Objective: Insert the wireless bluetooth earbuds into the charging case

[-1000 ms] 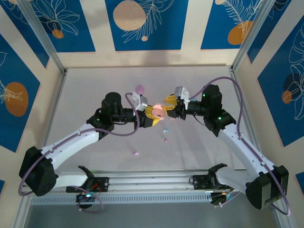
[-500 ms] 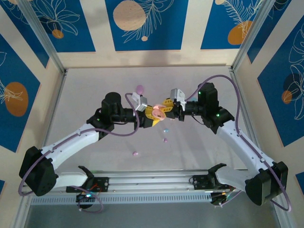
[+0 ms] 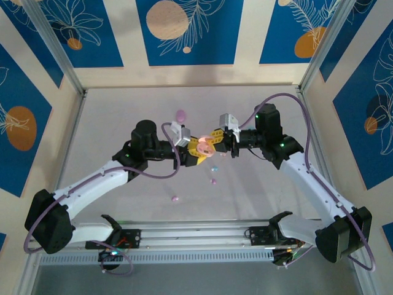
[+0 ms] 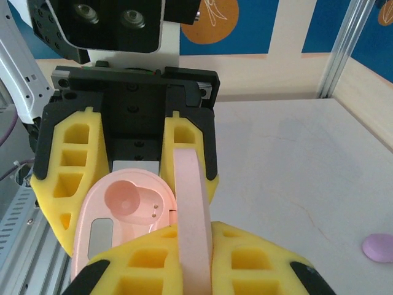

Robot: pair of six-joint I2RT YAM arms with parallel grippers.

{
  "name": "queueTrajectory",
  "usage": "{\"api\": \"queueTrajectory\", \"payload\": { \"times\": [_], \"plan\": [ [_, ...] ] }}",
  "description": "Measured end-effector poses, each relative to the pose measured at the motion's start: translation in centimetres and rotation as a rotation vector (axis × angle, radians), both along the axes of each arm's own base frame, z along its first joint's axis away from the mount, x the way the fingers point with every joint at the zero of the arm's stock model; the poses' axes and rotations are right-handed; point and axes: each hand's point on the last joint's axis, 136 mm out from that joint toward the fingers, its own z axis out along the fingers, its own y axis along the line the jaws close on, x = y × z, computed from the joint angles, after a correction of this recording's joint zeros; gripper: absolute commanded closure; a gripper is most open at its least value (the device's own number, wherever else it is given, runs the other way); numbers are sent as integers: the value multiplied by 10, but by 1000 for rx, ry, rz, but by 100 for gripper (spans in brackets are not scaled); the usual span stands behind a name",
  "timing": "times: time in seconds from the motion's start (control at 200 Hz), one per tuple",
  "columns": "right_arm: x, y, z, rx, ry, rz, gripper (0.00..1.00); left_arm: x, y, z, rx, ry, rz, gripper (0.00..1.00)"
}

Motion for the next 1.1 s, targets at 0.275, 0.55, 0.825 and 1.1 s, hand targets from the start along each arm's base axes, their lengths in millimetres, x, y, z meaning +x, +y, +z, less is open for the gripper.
{"api": "queueTrajectory", "payload": {
  "times": [0.275, 0.55, 0.825, 1.1],
  "plan": [
    [-3, 3, -1, -6, -6, 11, 100, -1, -1, 0, -17, 1, 1, 35],
    [3, 3, 3, 2, -47, -19, 100, 3, -5, -5, -18, 36, 2, 31],
    [7, 3, 6, 10, -61, -35, 100, 5, -6, 0, -37, 30, 6, 38],
    [7, 3, 7, 11, -61, -38, 100, 6, -8, -2, -37, 29, 7, 46]
  ]
}}
